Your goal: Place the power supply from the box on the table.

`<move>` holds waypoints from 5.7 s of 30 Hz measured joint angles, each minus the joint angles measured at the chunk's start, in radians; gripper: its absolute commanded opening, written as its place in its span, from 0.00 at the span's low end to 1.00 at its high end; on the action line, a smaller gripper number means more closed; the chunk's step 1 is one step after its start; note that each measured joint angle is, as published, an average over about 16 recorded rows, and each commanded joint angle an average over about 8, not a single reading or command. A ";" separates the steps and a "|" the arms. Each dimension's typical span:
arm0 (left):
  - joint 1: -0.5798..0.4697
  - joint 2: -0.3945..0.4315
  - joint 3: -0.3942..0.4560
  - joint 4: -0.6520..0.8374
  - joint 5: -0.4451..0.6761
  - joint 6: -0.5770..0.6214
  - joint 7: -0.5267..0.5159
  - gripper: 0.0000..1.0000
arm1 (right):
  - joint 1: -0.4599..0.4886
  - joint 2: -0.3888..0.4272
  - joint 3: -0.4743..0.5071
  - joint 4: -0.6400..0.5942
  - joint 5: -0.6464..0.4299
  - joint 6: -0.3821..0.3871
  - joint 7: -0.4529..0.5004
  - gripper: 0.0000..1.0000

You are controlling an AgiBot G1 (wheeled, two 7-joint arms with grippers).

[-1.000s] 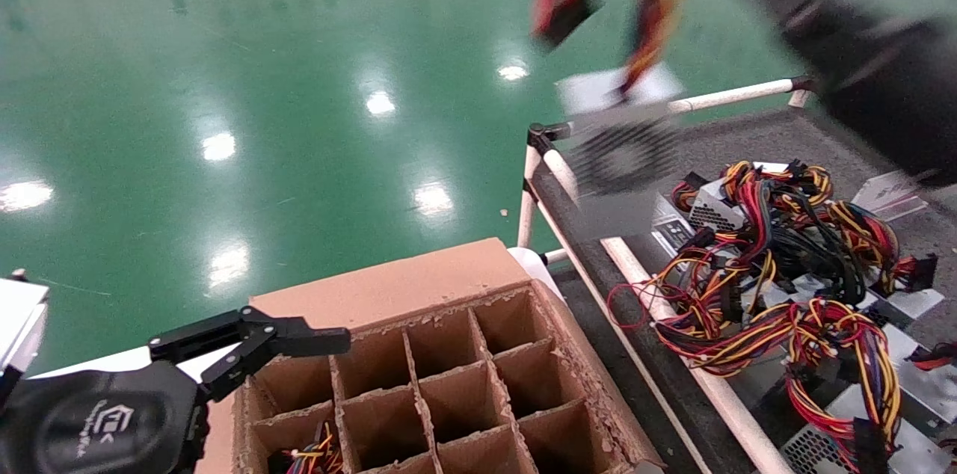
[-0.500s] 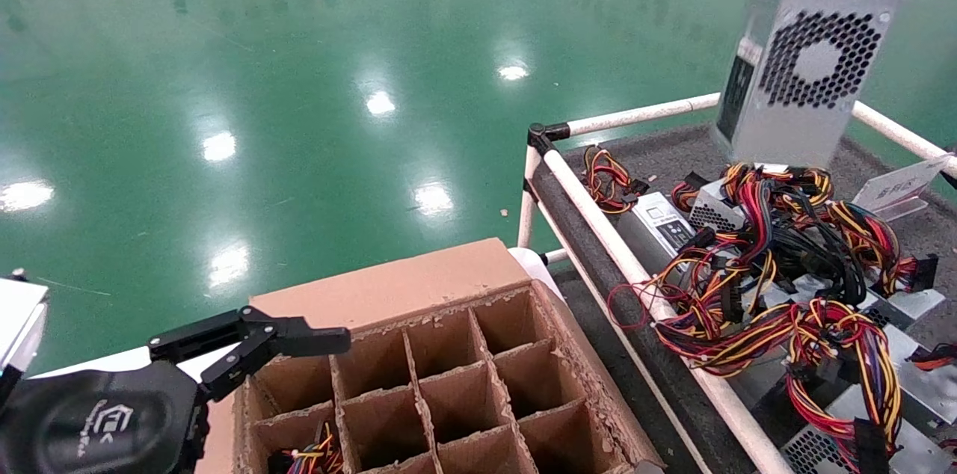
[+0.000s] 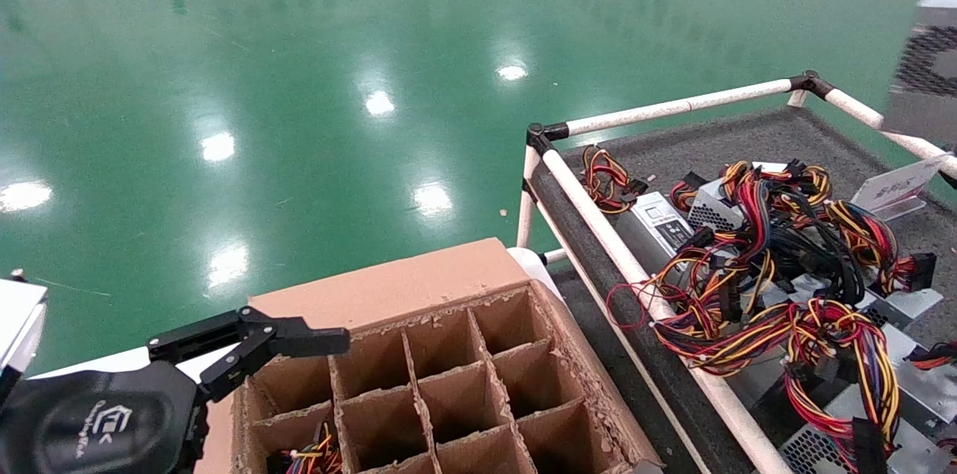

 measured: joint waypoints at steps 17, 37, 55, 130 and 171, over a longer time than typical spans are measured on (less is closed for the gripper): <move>0.000 0.000 0.000 0.000 0.000 0.000 0.000 1.00 | -0.055 0.025 -0.007 0.011 -0.012 0.166 -0.045 0.00; 0.000 0.000 0.000 0.000 0.000 0.000 0.000 1.00 | -0.119 0.020 0.003 0.031 0.003 0.269 -0.102 0.00; 0.000 0.000 0.001 0.000 0.000 0.000 0.000 1.00 | -0.213 -0.016 0.008 0.041 0.008 0.320 -0.137 0.00; 0.000 -0.001 0.001 0.001 -0.001 -0.001 0.001 1.00 | -0.278 0.009 -0.007 0.111 -0.027 0.284 -0.121 1.00; 0.000 -0.001 0.002 0.001 -0.002 -0.001 0.001 1.00 | -0.592 0.072 0.510 0.836 -0.539 -0.020 0.097 1.00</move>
